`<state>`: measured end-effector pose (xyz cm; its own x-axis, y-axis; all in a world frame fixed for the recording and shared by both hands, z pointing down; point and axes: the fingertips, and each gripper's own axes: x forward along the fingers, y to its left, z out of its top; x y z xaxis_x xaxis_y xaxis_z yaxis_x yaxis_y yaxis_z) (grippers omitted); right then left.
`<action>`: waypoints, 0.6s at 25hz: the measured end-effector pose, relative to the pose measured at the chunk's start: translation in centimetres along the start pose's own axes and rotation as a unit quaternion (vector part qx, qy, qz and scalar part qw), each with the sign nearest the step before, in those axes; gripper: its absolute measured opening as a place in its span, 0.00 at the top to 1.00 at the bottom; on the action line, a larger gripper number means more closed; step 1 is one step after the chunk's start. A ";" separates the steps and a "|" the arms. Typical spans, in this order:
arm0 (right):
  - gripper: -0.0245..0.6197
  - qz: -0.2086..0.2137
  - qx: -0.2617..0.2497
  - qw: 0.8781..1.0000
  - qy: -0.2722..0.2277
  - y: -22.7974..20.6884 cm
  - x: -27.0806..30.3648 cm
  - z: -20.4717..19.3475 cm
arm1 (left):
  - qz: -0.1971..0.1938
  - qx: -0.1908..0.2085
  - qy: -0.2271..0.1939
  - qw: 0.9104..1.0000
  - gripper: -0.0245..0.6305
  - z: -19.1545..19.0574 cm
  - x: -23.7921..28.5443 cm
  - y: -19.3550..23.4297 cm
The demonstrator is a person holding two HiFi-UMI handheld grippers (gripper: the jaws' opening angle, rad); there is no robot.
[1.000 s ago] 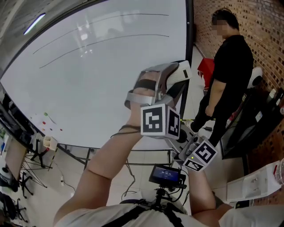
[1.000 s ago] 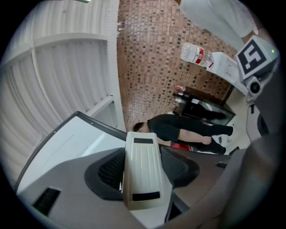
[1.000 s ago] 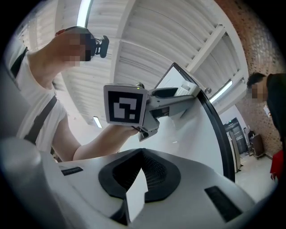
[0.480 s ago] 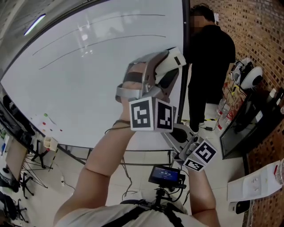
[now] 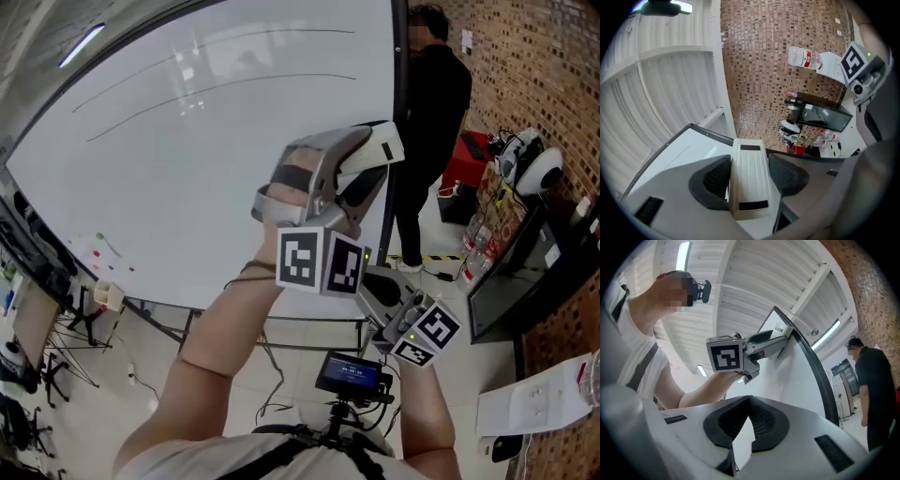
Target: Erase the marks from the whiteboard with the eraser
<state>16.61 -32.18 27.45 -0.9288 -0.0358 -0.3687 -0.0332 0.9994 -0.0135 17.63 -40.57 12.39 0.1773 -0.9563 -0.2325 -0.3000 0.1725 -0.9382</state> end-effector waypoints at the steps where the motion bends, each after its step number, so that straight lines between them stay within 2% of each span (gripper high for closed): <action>1: 0.94 0.004 0.002 1.000 0.001 0.1 0.2 -0.2 | -0.002 -0.023 -0.004 1.000 0.53 -0.4 -0.3 0.2; 4: 0.94 0.015 0.009 1.000 0.004 0.3 0.7 -0.6 | 0.010 -0.125 0.003 0.992 0.53 -3.1 -2.1 2.7; 6: 0.94 0.021 0.010 1.000 0.003 0.1 1.0 -0.5 | 0.037 -0.167 0.018 0.985 0.53 -5.4 -3.6 4.7; 9: 0.94 0.031 0.009 0.999 0.000 -0.2 1.2 -0.4 | 0.093 -0.182 0.027 0.979 0.53 -8.4 -5.5 7.1; 11: 0.94 0.041 0.014 0.999 0.001 -0.1 1.3 -0.7 | 0.119 -0.193 0.050 0.973 0.53 -11.2 -7.3 7.7; 15: 0.94 0.046 0.030 0.998 0.010 -0.2 0.7 -1.6 | 0.161 -0.252 0.100 0.949 0.53 -17.5 -11.2 8.0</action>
<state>15.35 -32.39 28.66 -0.9343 0.0564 -0.3520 0.0740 0.9966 -0.0368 -3.16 -32.59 11.98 -0.1654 -0.9079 -0.3852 -0.7275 0.3760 -0.5739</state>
